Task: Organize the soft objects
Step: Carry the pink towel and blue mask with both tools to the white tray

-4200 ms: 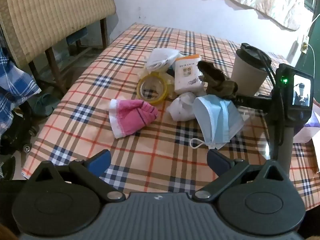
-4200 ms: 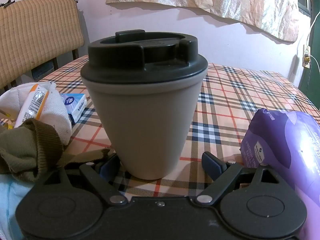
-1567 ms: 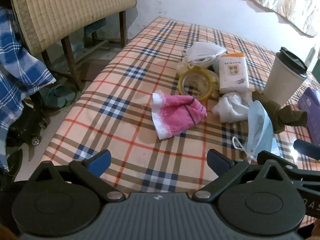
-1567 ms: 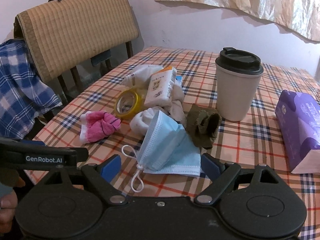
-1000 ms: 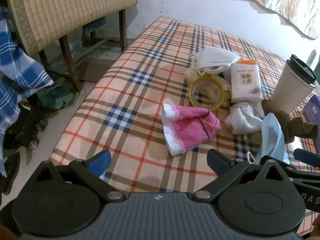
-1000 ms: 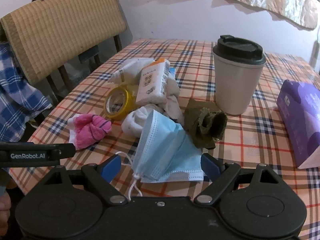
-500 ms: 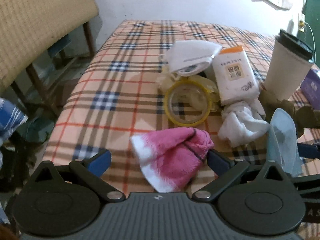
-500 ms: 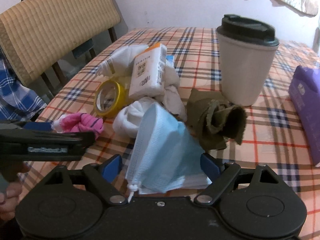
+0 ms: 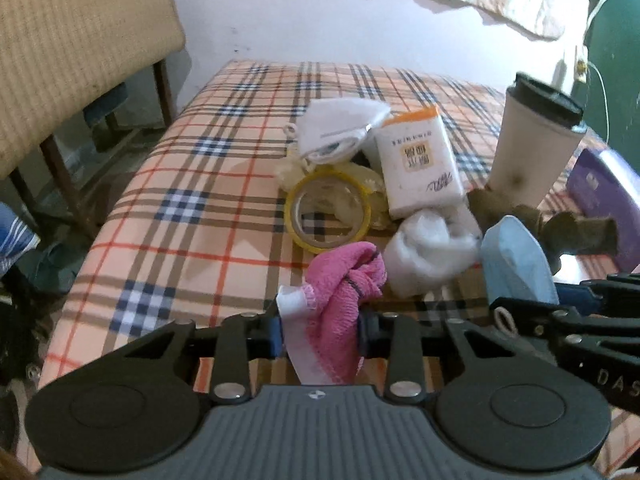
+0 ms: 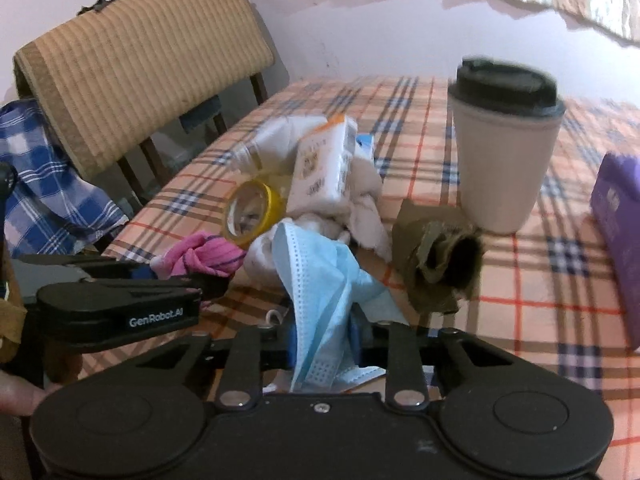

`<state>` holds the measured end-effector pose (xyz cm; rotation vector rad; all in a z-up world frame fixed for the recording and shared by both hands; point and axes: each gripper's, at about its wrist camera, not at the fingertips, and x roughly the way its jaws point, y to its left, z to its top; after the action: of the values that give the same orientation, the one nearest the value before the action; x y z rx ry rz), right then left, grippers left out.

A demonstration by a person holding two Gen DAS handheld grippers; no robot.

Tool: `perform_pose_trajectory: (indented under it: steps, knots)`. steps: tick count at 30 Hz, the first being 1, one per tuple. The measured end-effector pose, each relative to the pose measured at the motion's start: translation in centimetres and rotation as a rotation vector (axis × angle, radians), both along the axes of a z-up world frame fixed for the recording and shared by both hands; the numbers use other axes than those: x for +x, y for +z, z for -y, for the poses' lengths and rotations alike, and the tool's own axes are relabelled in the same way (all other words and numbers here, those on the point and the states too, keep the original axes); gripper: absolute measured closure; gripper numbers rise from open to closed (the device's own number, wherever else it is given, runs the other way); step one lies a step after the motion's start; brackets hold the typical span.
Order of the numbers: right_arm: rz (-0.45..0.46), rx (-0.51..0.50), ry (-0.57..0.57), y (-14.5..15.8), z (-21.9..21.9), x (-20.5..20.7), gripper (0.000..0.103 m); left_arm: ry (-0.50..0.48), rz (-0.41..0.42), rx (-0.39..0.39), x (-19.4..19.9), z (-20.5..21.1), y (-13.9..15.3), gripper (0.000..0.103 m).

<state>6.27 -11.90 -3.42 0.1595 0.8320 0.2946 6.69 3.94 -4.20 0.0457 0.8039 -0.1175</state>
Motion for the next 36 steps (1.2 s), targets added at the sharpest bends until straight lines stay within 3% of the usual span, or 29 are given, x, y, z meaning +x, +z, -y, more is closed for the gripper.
perform_pose_trajectory:
  steps: [5, 16, 36]
  knots:
    - [0.032, 0.009, -0.017, 1.9, 1.3, -0.9, 0.079, 0.032, 0.007, -0.04, -0.8, -0.3, 1.4, 0.068]
    - [0.079, 0.013, -0.018, 5.9, 3.7, -1.9, 0.079, 0.062, 0.057, -0.005, -1.3, 1.9, 5.8, 0.068]
    - [0.156, 0.013, -0.081, 9.4, 8.4, -1.5, 0.079, 0.011, 0.056, -0.033, -0.3, 7.2, 8.3, 0.068]
